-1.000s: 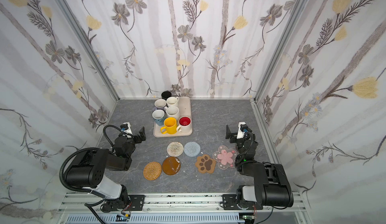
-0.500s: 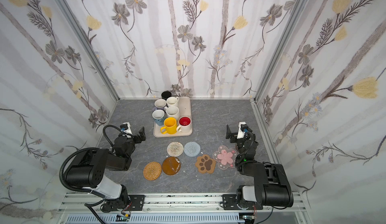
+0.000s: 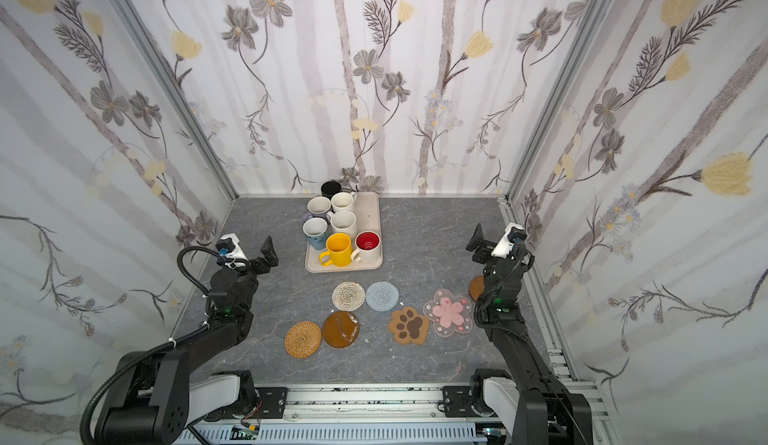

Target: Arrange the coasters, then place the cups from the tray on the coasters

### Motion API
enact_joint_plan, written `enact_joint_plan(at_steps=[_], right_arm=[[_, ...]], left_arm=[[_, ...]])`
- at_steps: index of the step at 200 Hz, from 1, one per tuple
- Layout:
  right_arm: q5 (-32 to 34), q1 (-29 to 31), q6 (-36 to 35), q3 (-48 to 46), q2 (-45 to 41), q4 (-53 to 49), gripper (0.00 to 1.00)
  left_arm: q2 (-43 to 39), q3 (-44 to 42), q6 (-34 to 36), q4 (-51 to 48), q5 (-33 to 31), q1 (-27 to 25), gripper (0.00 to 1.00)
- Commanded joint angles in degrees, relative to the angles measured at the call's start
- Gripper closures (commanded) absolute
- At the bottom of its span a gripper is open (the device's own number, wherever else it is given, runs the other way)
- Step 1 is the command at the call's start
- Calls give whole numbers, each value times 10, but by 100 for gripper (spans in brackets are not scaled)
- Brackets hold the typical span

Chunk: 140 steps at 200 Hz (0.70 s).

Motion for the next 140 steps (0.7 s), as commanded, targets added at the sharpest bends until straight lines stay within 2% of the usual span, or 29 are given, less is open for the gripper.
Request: enact_joint_plan(at_steps=[1,24,58,69,102,140], right_arm=[[-17,2,52,41,-21,-179,5],[-61,11,82,72,-47,-278,12],[-72,55,109,101,-77,-422,19],[-67,69,125,100,-89,-460,19],[-116,104,173,56,-119,-513,15],[-134,144,228,-16,-137,-516,9]], left_arm=[[-52,42,-39,-151,15,-5,0],[-99,91,-66,-270,24,-28,0],[-125,143,-104,-420,-31,-111,0],[-129,145,-120,-441,-40,-144,0],[-126,132,-187,-466,-50,-229,0],[-90,130,-218,-474,-98,-343,0]])
